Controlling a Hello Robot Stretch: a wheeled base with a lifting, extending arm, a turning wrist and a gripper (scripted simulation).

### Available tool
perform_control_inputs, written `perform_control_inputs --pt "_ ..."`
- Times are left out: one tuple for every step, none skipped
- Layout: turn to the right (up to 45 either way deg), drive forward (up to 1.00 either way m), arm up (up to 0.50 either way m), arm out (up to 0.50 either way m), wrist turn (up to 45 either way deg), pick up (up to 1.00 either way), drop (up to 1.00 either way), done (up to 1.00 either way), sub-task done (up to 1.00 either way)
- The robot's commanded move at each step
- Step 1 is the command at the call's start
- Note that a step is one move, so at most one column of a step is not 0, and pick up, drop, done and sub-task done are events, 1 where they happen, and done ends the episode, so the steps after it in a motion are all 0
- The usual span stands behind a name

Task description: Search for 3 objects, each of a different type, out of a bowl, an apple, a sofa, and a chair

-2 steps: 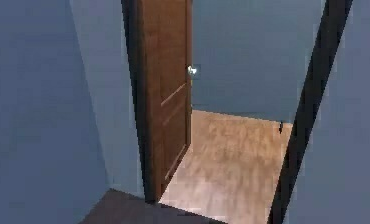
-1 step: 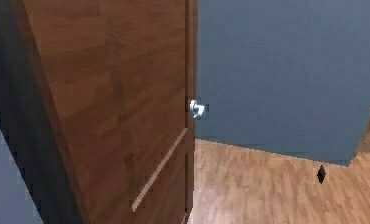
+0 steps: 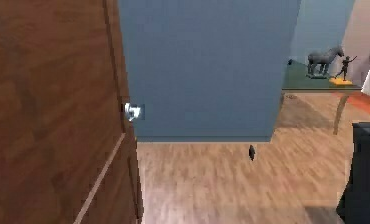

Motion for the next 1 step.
perform_control_inputs --pt "0.0 0.45 0.0 0.0 0.0 0.0 0.0 0.0 0.0"
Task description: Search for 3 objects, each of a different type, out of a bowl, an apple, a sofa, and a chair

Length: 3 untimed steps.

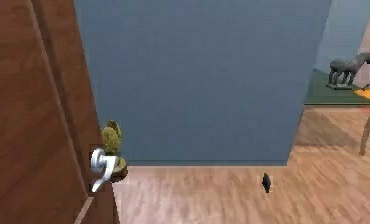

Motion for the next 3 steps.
perform_control_inputs --pt "45.0 0.0 0.0 0.0 0.0 0.0 0.0 0.0 0.0" --pt "24.0 0.0 0.0 0.0 0.0 0.0 0.0 0.0 0.0" --pt "0.0 0.4 0.0 0.0 0.0 0.0 0.0 0.0 0.0"
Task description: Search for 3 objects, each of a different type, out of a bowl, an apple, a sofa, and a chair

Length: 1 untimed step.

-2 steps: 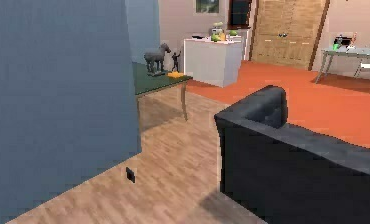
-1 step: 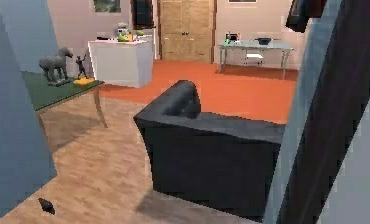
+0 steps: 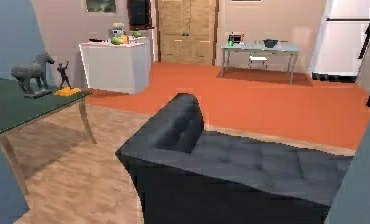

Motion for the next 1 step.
perform_control_inputs --pt "45.0 0.0 0.0 0.0 0.0 0.0 0.0 0.0 0.0"
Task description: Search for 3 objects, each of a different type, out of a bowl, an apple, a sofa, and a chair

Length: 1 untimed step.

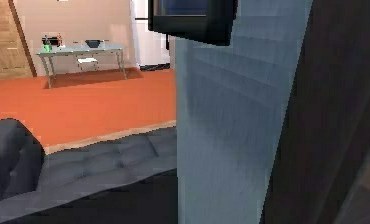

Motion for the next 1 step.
perform_control_inputs --pt "0.0 0.0 0.0 0.0 0.0 0.0 0.0 0.0 1.0"
